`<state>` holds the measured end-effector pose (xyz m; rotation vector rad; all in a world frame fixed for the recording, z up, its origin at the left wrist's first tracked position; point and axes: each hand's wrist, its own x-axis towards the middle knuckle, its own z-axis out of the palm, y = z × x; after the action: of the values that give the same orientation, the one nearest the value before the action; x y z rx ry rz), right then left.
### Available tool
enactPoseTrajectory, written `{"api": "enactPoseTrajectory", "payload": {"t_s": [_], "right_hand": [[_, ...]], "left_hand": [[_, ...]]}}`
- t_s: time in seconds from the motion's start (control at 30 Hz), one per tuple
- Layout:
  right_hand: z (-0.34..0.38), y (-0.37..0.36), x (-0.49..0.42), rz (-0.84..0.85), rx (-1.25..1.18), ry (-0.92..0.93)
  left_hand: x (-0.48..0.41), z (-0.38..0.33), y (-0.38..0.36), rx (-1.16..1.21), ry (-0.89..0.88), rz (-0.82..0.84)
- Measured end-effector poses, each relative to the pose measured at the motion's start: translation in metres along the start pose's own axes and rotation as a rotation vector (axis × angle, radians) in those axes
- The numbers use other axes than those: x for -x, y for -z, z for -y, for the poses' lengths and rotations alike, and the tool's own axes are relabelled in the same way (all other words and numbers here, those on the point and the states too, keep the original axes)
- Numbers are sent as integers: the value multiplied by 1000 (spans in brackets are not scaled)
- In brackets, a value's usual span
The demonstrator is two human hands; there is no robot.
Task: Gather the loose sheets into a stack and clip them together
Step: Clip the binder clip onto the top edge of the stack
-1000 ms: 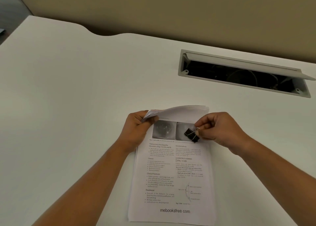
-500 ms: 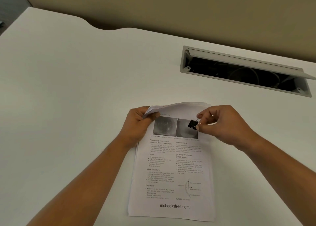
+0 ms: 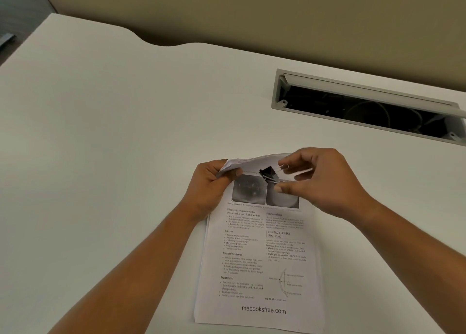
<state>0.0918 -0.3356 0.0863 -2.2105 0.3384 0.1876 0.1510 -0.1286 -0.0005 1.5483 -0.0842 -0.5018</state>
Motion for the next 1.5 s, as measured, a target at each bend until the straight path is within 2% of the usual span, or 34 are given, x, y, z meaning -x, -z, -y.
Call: {"api": "enactPoseTrajectory", "payload": {"t_s": [0.17,0.33,0.53,0.73,1.33,1.43,1.5], "right_hand": [[15,10,-10,-65,246,235],[28,15,-23,-21,442,426],[50,21,-33,36,597,537],[58,16,-42,152,744,516],[48,9,-61,265,626,380],[34,12,-54,252,494,302],[18,13,-44,129,299,190]], "left_hand": [[0,1,1,-22,-12,9],[1,0,0,-62,-21,14],[0,5,-1,-129,-38,-14],[1,7,-1,-135,-44,-22],[0,10,-1,-191,-49,-29],[1,8,0,-157,-35,-34],[1,7,1,-128,-28,-47]]}}
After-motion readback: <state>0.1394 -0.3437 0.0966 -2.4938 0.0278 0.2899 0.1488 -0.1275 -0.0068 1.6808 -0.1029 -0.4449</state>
